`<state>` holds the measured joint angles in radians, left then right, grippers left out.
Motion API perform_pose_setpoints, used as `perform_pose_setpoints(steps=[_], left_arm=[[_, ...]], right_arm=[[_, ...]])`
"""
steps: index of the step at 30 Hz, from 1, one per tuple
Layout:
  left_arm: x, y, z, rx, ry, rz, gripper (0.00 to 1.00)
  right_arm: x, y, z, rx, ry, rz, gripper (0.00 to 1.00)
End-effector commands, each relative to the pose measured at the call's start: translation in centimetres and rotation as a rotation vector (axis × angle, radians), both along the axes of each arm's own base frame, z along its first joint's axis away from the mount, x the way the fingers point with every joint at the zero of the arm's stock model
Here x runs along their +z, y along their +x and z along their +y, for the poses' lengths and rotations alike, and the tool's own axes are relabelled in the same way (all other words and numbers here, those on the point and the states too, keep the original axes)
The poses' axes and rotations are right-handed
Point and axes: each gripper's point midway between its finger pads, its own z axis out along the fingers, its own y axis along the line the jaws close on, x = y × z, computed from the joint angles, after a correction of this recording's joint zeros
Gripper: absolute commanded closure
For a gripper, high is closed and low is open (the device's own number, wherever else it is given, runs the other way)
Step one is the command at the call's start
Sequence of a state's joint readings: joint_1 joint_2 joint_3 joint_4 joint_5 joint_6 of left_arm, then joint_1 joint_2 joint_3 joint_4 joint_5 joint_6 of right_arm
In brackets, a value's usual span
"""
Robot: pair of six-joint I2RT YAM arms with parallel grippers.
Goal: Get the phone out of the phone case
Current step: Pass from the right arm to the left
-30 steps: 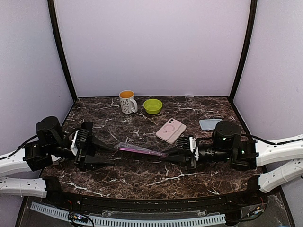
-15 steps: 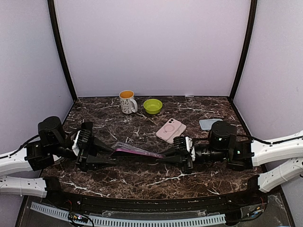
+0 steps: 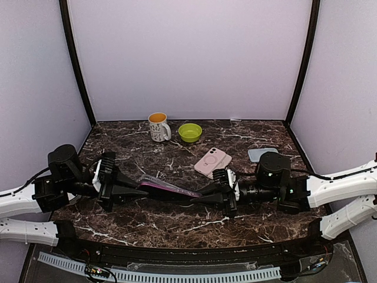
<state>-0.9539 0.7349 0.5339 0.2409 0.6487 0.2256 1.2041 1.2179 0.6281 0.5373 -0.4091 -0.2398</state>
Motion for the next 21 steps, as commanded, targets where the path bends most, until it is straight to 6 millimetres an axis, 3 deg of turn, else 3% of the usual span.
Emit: perform_pose_setpoints(steps=[1, 3, 8, 14, 21], left_arm=[[0.3, 0.8, -0.2, 0.042, -0.018, -0.029, 0.94], [0.3, 1.0, -0.2, 0.051, -0.014, -0.034, 0.99], [0.2, 1.0, -0.1, 0.060, -0.007, -0.047, 1.00], [0.2, 1.0, 0.5, 0.082, -0.016, -0.086, 1.00], [-0.9, 1.3, 1.2, 0.119, 0.041, -0.093, 1.00]], right_arm=[[5.7, -1.7, 0.4, 0.083, 0.182, -0.038, 1.00], [5.6, -1.8, 0.4, 0.088, 0.177, -0.031, 1.00], [5.1, -1.5, 0.5, 0.064, 0.158, -0.017, 0.99], [4.9, 0.0, 0.0, -0.036, 0.141, 0.013, 0.38], [3.9, 1.5, -1.8, -0.158, 0.114, 0.045, 0.24]])
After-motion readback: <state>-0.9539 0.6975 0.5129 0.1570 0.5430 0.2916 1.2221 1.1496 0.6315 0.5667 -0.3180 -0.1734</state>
